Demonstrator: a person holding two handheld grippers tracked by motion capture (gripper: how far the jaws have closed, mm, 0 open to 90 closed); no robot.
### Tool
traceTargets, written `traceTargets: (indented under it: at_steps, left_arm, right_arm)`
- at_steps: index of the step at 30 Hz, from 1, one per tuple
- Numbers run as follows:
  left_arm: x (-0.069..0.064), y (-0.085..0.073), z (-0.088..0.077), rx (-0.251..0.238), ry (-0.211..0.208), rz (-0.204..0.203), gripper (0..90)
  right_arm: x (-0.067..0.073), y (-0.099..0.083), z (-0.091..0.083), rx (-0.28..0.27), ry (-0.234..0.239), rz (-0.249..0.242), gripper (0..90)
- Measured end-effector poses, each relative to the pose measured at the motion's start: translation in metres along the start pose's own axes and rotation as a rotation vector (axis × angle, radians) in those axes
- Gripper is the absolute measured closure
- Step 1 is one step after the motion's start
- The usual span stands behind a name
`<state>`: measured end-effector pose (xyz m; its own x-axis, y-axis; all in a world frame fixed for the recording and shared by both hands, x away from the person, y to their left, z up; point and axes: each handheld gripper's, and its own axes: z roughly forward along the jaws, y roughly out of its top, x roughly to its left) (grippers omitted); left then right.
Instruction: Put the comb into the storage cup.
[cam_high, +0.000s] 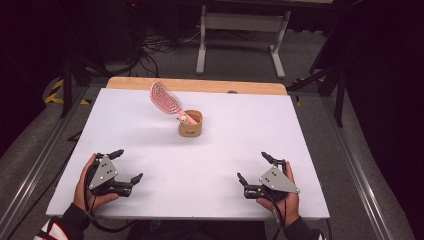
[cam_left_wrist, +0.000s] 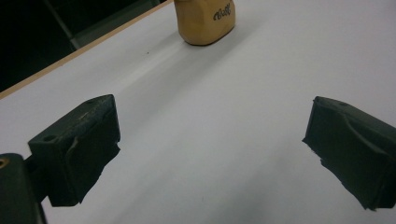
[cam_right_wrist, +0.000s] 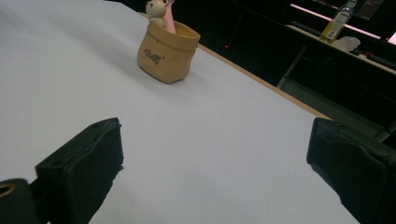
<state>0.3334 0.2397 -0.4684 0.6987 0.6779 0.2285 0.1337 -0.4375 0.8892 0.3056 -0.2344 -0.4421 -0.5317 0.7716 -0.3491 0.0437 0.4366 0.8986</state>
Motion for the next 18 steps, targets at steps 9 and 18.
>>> traceTargets:
  at_steps: [9, 18]
  left_arm:
    - [-0.0003, 0.0009, 0.001, 0.001, -0.007, 0.01, 4.5]
    - [-0.0001, 0.002, 0.0042, 0.0, -0.005, -0.013, 4.6]
  right_arm:
    - [-0.0004, -0.0013, -0.0008, 0.003, -0.002, -0.011, 4.4]
    - [-0.0053, -0.0028, -0.0014, 0.006, -0.018, 0.003, 4.4]
